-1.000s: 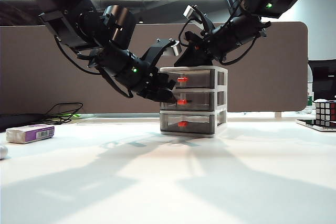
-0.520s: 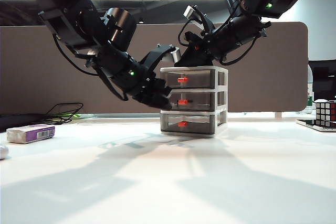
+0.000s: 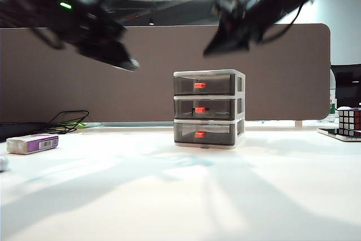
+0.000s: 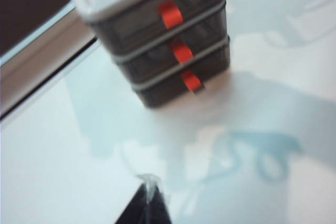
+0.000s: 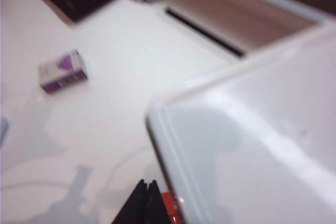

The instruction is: Open the second layer of the drawer on the table, pick up the transparent tape on the table and put it in, and finally close the drawer.

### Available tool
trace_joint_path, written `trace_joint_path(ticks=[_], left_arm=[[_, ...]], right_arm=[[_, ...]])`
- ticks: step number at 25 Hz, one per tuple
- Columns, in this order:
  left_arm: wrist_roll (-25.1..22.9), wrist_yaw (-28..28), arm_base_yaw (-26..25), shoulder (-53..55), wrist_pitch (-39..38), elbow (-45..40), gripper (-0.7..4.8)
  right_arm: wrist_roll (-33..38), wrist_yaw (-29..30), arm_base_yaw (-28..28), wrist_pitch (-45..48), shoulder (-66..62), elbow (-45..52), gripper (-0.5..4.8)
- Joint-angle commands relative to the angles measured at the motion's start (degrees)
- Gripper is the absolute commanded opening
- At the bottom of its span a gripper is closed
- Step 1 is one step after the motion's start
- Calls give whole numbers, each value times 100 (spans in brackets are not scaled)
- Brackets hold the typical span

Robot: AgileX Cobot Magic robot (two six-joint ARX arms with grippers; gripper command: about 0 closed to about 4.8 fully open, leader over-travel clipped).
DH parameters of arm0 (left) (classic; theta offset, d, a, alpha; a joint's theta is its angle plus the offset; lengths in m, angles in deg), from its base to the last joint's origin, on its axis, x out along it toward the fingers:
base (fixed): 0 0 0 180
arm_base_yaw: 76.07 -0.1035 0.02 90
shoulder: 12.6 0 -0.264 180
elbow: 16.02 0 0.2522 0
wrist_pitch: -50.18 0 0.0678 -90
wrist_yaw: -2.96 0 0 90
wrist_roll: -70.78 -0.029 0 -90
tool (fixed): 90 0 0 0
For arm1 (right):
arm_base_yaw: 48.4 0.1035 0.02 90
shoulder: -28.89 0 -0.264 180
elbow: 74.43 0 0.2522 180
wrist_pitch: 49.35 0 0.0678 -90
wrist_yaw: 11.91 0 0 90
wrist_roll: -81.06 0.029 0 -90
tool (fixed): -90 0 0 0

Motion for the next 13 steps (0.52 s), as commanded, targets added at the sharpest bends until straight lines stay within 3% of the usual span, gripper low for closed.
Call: trace_joint_path(ticks=[1,6,13], left_arm=[[581,151,11,-1113,9,-730,-6],[1150,299,22,-2951,17,-1808,-6],[2129,1167,24,-5425,4,-3285,-6]], right_arm=[[4,-44,13,243,791,492,-5],[223,-459,33,841,2249,2039,-5],[890,-1287,61,2277,4295,4826,-5]])
